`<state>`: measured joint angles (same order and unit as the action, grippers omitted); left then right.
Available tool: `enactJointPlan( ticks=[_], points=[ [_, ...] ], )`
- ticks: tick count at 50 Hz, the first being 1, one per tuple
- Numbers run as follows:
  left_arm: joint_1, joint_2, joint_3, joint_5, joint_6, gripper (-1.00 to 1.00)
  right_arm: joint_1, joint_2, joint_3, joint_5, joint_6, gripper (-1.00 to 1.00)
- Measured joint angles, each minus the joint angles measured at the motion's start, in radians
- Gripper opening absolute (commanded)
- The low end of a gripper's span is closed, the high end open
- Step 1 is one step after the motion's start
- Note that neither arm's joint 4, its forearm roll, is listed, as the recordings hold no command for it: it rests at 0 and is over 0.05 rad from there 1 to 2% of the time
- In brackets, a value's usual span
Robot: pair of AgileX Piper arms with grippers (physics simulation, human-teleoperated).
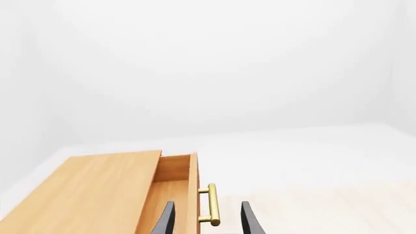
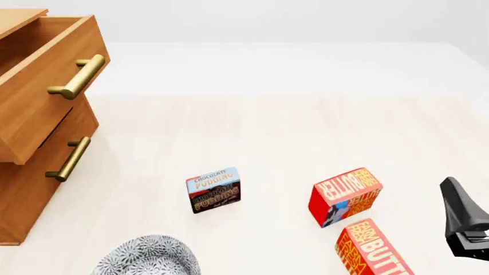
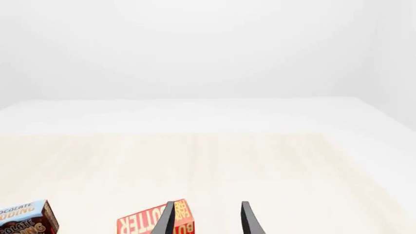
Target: Put the chocolate pudding in the top drawer of the cabinet and close it.
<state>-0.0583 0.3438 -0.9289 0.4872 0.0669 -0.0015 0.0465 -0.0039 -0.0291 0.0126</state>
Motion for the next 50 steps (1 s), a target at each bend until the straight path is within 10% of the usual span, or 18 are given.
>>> enactJointPlan(
  ticks=[50],
  points=[
    [0.051,0.386,-0.358,0.392,-0.063,1.00,0.000,0.000,0.000,0.000,0.000,1.00]
  ],
)
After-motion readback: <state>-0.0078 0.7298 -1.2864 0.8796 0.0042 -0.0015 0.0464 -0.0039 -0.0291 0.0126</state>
